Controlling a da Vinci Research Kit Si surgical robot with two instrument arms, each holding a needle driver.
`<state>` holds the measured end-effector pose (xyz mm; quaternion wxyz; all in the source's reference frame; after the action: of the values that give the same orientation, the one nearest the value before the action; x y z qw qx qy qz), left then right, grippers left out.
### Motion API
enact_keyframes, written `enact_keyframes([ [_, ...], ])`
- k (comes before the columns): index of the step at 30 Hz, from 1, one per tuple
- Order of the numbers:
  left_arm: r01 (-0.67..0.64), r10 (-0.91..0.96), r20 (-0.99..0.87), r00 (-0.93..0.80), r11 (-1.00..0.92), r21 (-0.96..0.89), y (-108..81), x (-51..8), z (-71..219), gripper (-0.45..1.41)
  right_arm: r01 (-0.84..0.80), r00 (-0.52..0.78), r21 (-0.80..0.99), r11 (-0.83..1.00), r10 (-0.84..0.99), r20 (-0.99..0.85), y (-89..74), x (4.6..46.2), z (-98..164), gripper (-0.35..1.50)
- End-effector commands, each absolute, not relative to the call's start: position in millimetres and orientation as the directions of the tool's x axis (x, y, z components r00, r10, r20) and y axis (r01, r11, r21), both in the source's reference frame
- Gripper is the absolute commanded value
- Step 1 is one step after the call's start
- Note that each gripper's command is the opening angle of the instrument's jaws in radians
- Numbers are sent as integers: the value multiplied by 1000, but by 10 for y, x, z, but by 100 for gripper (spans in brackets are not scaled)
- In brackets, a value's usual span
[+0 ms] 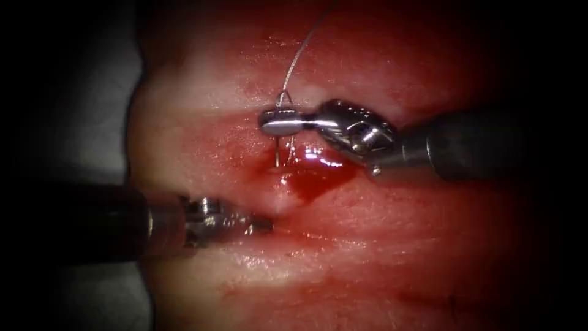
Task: Wound Closure
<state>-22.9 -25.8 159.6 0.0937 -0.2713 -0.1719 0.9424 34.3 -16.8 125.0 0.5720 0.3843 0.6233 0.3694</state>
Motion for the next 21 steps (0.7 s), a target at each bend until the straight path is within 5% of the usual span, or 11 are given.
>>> enact_keyframes([
  [1,-82,271,-478,-835,-922,-380,-269,-234,1602,14,65,-31,912,406,914,-405,-181,352,1253,-35],
  [12,-78,269,-480,-835,-921,-381,-267,-231,1601,15,55,180,955,293,938,-298,-217,358,1244,-35],
  [20,-74,267,-481,-835,-921,-382,-267,-228,1600,15,59,211,969,241,946,-248,-224,359,1233,-35],
  [21,-74,265,-481,-835,-922,-380,-268,-226,1599,14,44,188,948,317,929,-319,-221,359,1234,-6],
])
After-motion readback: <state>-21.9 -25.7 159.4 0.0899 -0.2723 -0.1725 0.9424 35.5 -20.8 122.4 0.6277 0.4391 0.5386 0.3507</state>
